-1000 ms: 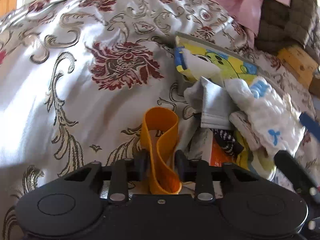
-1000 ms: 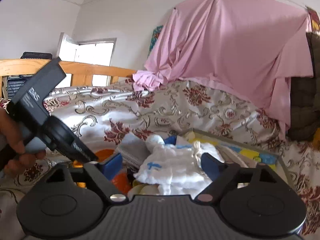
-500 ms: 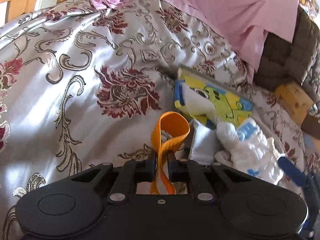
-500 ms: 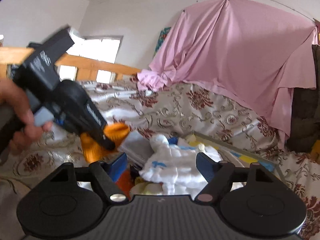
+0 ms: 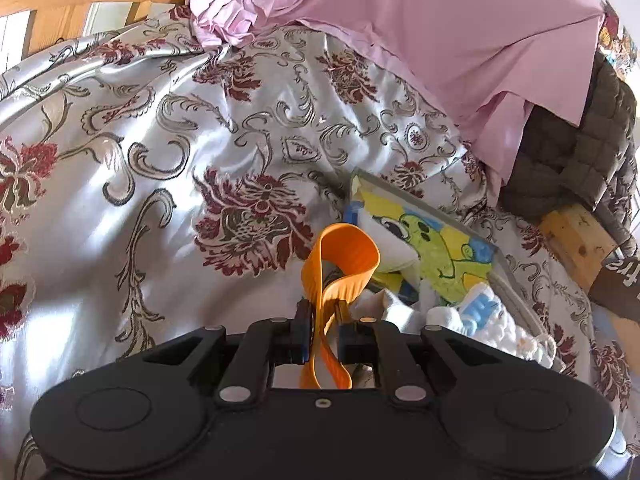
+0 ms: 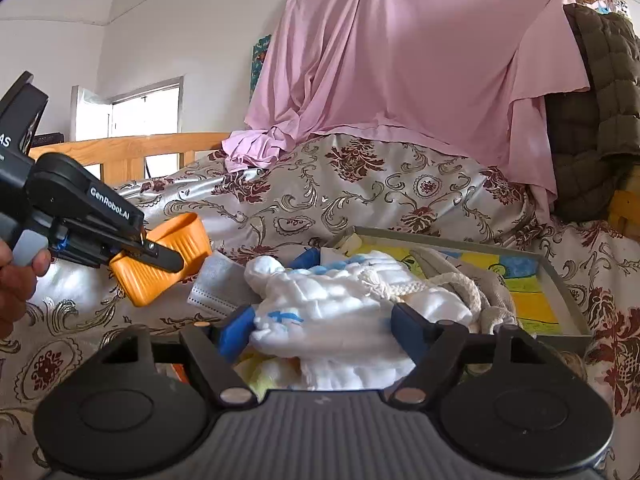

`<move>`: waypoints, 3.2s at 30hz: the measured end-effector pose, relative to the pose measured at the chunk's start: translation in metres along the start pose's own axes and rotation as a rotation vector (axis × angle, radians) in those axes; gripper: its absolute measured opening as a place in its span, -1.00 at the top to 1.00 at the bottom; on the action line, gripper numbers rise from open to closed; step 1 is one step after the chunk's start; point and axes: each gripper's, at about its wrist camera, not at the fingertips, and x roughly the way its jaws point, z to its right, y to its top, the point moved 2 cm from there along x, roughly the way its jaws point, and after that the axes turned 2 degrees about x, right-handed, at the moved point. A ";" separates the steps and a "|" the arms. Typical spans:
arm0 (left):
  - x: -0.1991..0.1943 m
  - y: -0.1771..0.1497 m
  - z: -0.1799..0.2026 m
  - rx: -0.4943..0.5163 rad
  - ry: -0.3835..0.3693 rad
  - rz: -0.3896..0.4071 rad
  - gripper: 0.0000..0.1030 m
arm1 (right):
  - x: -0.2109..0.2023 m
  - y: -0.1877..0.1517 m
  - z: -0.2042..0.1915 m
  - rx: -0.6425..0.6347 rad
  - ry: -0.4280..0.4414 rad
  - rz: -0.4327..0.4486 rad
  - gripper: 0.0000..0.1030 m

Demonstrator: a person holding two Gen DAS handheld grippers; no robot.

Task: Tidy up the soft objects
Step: 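Grasp the white cloth with the right tool while the left tool lifts the orange band, then carry the orange band and white cloth over the cartoon tray with both tools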

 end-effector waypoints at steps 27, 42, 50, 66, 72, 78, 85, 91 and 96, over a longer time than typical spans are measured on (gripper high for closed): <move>-0.017 0.012 0.042 0.029 -0.096 0.062 0.75 | -0.034 0.021 -0.015 -0.009 0.101 0.093 0.51; -0.020 0.004 0.058 0.038 -0.082 0.052 0.75 | -0.030 0.019 -0.017 -0.059 0.055 0.078 0.59; -0.045 0.017 0.076 0.027 -0.097 0.105 0.75 | -0.071 0.041 -0.016 -0.058 0.067 0.251 0.59; -0.004 0.052 0.117 0.070 -0.113 0.140 0.75 | -0.042 0.105 0.091 0.241 0.030 0.354 0.59; 0.053 0.067 0.134 0.061 -0.121 0.109 0.74 | 0.006 0.096 0.162 0.397 -0.043 0.295 0.59; 0.119 0.076 0.155 0.046 -0.144 0.060 0.73 | 0.037 0.076 0.214 0.495 -0.101 0.239 0.59; 0.173 0.074 0.178 0.104 -0.137 0.024 0.73 | 0.064 0.051 0.240 0.563 -0.112 0.168 0.59; 0.201 0.069 0.179 0.106 -0.117 -0.042 0.73 | 0.079 0.035 0.249 0.633 -0.104 0.102 0.59; 0.214 0.064 0.178 0.102 -0.106 -0.071 0.73 | 0.083 0.032 0.252 0.651 -0.106 0.095 0.59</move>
